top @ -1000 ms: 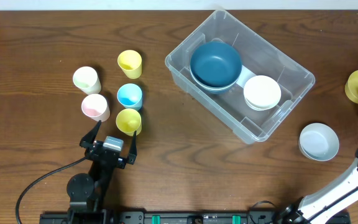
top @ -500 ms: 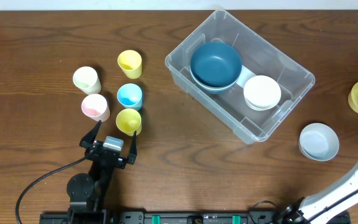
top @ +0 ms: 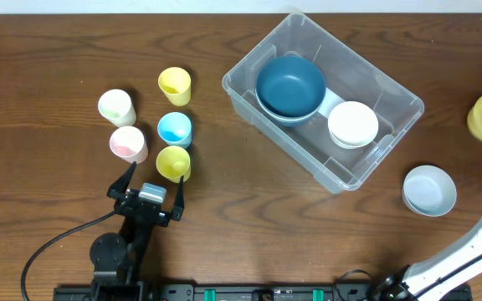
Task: Pack container
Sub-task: 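Grasp the yellow cup rim with the right gripper and lift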
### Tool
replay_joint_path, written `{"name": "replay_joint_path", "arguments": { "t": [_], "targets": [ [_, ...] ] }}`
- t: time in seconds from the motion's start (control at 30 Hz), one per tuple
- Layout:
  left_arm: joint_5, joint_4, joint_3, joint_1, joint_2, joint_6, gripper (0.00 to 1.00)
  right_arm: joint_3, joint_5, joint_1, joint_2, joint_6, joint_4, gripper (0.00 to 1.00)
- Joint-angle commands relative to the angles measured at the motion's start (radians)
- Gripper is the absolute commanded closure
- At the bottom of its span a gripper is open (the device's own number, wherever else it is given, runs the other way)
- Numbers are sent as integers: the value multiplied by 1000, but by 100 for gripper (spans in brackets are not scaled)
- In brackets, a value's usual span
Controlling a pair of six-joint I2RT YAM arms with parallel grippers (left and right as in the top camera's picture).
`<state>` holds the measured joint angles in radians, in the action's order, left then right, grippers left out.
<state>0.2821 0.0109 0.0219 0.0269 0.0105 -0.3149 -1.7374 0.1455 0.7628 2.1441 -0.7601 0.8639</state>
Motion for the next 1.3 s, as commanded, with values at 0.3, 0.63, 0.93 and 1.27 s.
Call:
{"name": "replay_joint_path", "arguments": {
  "t": [0.3, 0.63, 0.93, 1.27],
  "targets": [
    [13, 34, -18, -6, -5, -6, 2, -476, 263, -176, -248, 286, 306, 99],
    [13, 34, -18, -6, -5, -6, 2, -470, 121, -563, -344, 433, 499, 99],
    [13, 34, -18, -6, -5, -6, 2, -296, -53, -764, -309, 475, 522, 99],
    [13, 34, -18, -6, -5, -6, 2, -86, -94, -774, -309, 461, 483, 99]
  ]
}}
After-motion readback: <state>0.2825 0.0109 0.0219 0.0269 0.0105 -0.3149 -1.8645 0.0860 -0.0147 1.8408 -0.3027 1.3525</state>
